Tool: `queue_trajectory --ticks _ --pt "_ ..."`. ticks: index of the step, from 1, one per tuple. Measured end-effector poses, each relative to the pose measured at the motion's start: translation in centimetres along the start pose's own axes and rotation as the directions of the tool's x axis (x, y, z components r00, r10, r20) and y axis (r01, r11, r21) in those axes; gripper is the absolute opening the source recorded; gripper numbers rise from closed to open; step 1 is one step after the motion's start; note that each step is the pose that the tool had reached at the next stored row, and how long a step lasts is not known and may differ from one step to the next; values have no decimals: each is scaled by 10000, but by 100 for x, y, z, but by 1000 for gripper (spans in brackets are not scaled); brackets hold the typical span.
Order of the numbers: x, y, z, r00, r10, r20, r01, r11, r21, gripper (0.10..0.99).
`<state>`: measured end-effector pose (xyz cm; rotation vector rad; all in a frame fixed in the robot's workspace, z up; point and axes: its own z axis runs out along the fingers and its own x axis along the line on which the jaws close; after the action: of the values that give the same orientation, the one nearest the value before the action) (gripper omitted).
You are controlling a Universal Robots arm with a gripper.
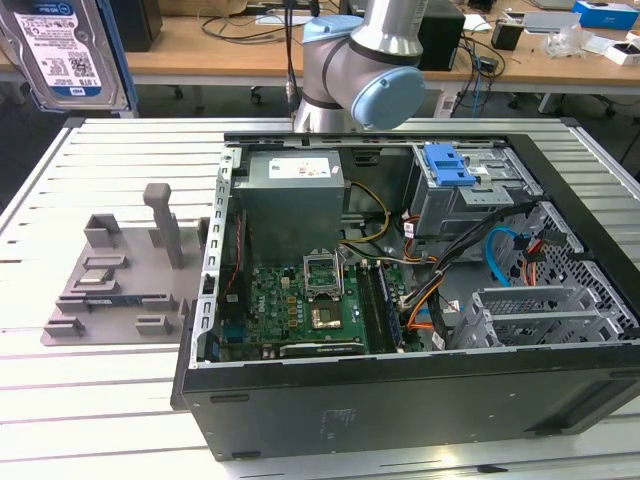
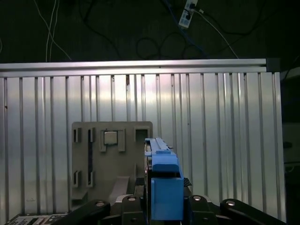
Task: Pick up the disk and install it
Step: 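Pick up the disk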
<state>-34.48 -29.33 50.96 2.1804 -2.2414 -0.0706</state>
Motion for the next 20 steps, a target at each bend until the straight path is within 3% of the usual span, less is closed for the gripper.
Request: queue_trajectory --ticks 6,13,20 --pt "-14 5 -141 10000 -1 -1 1 10000 -1 369" --pt "-15 -1 -148 10000 0 0 0 10000 0 369" --pt "-21 -214 -157 10000 -1 -1 1 10000 0 369"
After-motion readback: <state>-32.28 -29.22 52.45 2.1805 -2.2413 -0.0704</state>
